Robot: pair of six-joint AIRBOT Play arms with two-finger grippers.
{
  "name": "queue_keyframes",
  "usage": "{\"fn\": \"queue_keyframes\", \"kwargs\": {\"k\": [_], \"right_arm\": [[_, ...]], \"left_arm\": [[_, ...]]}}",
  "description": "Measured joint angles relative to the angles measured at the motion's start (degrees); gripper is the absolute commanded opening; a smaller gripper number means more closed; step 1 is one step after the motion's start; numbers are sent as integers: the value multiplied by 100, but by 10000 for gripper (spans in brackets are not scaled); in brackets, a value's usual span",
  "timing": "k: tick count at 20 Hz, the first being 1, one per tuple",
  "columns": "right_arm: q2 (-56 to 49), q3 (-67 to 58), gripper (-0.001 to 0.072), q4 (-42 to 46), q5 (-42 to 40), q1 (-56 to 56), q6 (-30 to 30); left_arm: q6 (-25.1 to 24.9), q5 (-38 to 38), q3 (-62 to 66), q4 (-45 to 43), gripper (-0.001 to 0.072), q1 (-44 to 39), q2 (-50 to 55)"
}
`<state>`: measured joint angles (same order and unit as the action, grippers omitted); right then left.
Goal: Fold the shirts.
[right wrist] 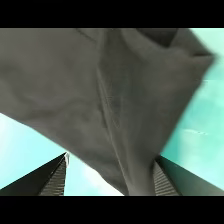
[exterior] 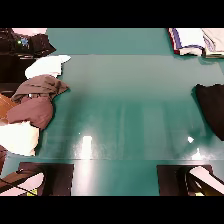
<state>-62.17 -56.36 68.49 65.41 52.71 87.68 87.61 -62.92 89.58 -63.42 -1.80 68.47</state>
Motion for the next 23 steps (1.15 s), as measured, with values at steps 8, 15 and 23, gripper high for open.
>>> {"fn": "queue_keyframes", "kwargs": {"k": [8,15,23], "right_arm": [[17,-1040,596,472,885,-879,98],[17,-1327,14,-184,841,-3681,63],[17,-1357,14,-229,407,-5674,11]], "left_arm": [[-92,-79,0,7,26,0,0],[-105,127,0,9,26,0,0],[-105,566,0,9,26,0,0]]}}
